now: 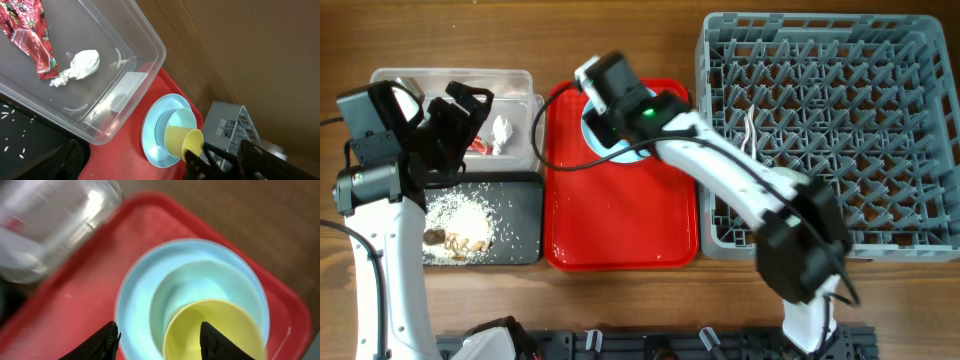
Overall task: Sort waste into correct bins and load items into the dishwasher rack
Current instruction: 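Grasp the yellow cup rim and lift it, then place the yellow cup in the rack's upper left and release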
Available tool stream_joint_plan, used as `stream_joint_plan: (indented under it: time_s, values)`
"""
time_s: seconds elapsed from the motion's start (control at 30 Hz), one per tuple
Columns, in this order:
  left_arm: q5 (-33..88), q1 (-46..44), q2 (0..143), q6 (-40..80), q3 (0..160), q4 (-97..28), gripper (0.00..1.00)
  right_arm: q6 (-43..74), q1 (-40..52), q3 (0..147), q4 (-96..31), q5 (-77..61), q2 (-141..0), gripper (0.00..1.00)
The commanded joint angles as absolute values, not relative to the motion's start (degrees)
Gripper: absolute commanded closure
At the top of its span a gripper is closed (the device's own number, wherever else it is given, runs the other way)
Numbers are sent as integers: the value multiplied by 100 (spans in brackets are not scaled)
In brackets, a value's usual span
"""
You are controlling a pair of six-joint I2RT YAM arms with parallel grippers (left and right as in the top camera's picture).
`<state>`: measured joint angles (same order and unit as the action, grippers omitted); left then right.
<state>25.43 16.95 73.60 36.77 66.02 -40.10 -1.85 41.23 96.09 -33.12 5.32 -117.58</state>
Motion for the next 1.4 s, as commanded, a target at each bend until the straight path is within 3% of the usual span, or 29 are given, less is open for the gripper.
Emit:
stream_joint_plan:
  time_s: [0.0,0.13,0.27,0.33,0.43,0.47,0.83,1.07,1.37]
  values:
    - [2609,1728,7352,3649,6650,-3994,0,-239,4064,9653,-3301,1094,-12095,46]
    - [2609,1728,7352,3649,6650,-3994,0,-239,4064,9653,-3374,1096,-12223,47]
    - [2609,1728,7352,3649,6650,-3994,0,-239,4064,9653,-3380,1094,-12226,57]
    - [2609,1728,7352,3649,6650,-3994,0,-237,4064,9653,-3380,1094,-12202,68]
    - [2609,1728,7352,3649,6650,-3994,0,-176,4064,9653,-3380,1092,-12084,93]
    - [2609,1728,7352,3649,6650,-3994,0,-130,4064,9653,-3380,1079,-11994,96]
    - [2609,1728,7352,3649,6650,-3994,0,517,3649,9655,-3411,552,-9867,96]
    - [2609,1728,7352,3649,6650,-3994,0,644,2038,9653,-3426,-2674,-9030,96]
    - [2609,1728,7352,3649,6650,-3994,0,602,-198,9629,-3190,-6949,-10265,95]
